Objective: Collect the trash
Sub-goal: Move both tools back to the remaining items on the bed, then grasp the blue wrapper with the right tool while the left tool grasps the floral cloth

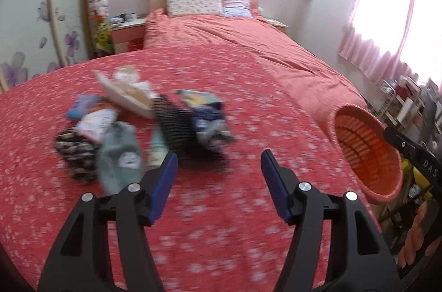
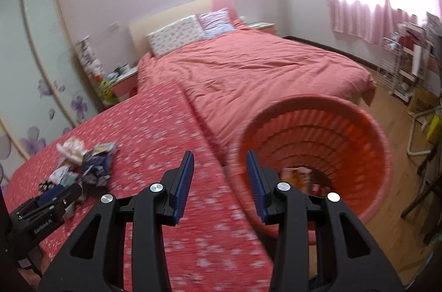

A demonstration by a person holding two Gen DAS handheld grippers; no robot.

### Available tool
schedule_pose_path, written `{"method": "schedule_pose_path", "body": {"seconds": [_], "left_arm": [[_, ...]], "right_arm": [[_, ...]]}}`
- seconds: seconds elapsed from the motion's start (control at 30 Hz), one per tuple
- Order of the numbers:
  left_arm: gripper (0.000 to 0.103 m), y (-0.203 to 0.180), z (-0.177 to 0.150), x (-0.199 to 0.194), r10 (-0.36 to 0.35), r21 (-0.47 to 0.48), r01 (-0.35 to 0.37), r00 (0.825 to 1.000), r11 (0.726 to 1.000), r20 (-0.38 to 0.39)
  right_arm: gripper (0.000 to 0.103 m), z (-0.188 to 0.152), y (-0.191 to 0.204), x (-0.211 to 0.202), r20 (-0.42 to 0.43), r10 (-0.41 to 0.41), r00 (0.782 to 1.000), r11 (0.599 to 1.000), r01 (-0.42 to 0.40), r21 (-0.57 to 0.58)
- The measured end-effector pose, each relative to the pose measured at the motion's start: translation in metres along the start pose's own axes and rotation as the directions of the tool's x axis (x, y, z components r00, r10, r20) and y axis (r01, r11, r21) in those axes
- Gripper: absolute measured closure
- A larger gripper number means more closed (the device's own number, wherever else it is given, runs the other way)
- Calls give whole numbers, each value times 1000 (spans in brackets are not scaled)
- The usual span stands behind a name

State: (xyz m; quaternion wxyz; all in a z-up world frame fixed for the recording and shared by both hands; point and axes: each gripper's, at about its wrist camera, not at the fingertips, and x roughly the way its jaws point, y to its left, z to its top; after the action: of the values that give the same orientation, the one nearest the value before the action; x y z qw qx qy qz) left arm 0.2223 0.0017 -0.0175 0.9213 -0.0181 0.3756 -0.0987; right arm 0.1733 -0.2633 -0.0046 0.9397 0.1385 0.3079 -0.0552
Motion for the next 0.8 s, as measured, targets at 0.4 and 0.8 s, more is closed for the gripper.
{"method": "schedule_pose_path", "body": {"seconds": [0.4, 0.8], "left_arm": [[38, 104, -2, -31, 129, -145, -124, 991, 982, 31], [38, 162, -9, -30, 154, -255, -148, 988, 956, 2]], "right_arm": [[63, 0, 114, 48, -121, 152, 981, 975, -169, -144], [54, -8, 169, 112, -256, 156, 954, 967, -200, -159]]}}
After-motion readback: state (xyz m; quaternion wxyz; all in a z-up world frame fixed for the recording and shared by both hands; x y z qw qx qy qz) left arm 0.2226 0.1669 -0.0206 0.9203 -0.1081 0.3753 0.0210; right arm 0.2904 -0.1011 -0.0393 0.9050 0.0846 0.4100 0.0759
